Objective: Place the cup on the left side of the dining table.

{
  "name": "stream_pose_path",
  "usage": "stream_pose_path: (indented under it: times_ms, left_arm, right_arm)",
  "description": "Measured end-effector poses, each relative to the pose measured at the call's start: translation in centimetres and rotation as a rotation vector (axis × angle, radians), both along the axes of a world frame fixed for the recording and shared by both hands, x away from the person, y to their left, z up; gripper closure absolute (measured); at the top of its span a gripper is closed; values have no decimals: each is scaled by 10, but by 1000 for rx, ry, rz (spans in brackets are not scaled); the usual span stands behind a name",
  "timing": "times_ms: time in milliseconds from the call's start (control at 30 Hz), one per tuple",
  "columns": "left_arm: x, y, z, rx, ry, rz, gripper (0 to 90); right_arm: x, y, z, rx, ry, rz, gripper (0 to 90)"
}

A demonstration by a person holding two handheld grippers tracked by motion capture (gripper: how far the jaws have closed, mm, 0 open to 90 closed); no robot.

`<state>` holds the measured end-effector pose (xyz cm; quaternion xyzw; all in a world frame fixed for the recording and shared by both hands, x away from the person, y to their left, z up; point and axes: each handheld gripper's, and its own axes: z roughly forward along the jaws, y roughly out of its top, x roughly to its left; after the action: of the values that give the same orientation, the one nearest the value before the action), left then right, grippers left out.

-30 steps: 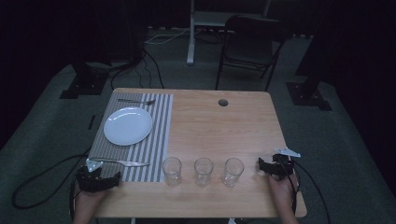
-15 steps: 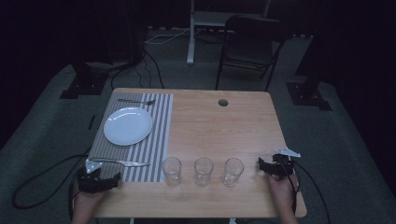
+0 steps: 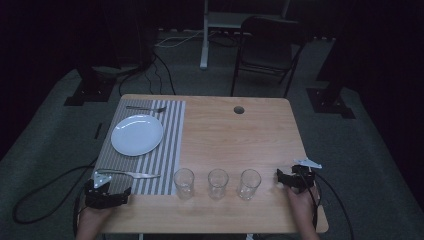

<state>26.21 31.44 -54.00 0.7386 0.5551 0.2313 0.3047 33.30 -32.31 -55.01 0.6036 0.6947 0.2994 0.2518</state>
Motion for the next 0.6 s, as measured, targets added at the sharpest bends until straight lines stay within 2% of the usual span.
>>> stream_pose_path:
  times_ms: [133, 467, 600]
  left_arm:
    - [0, -5, 2, -22, 4, -34, 21]
    - [-2, -14, 8, -30, -13, -71, 22]
    - [-4, -19, 11, -47, -27, -90, 22]
  right_arm:
    - [0, 0, 0, 0, 0, 0, 122]
    - [0, 0, 0, 0, 0, 0, 122]
    - [0, 0, 0, 0, 0, 0, 122]
